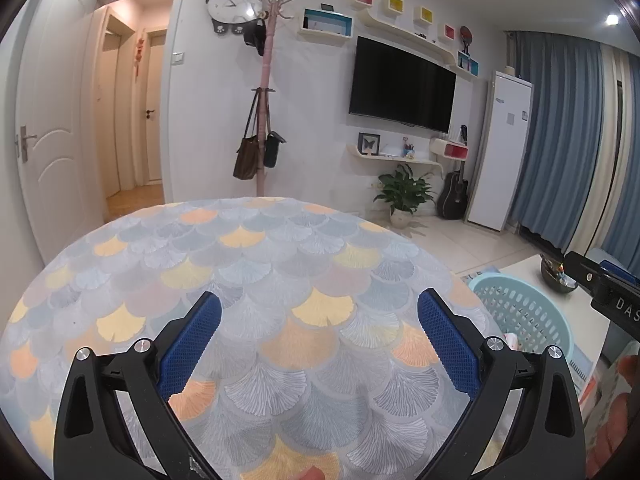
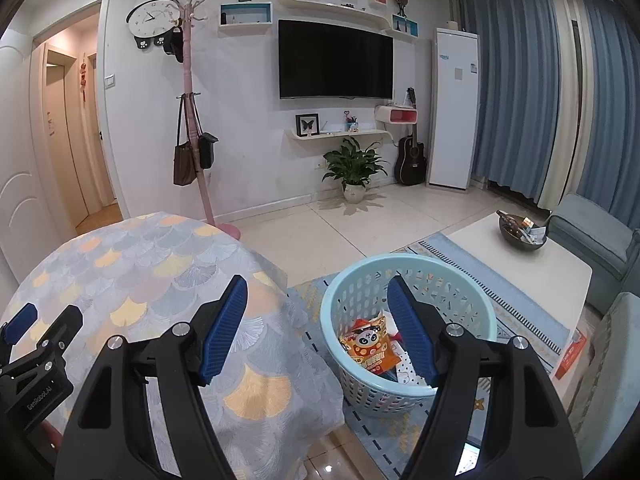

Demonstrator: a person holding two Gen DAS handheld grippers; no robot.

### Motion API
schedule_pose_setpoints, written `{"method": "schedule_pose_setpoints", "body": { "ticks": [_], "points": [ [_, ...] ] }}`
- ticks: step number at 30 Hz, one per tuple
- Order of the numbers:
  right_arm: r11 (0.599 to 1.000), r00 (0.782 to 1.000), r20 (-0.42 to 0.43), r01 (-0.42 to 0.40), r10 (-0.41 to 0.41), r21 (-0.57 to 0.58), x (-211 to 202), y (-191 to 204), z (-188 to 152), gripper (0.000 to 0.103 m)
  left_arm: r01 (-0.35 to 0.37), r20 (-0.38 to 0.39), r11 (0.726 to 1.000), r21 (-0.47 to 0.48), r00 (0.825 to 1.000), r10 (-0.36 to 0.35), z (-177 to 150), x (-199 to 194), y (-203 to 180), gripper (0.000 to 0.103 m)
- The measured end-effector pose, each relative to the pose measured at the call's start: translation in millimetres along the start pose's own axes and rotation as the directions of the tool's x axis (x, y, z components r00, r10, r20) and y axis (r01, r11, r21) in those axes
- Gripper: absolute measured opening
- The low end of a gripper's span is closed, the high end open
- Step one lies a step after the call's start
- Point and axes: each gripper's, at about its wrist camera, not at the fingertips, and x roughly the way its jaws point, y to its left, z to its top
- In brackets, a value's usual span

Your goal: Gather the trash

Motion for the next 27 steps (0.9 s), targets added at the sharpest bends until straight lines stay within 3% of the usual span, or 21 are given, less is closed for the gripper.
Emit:
{"method": "schedule_pose_setpoints", "body": {
  "ticks": [27],
  "points": [
    [1.0,1.0,-0.016,-0.005,0.005,-0.008,6.9,-3.1,-3.8,0.069,0.01,0.002,1.0,0.017,1.0,-0.01,-0.8,-4.3,-9.2,0.095]
  ]
}}
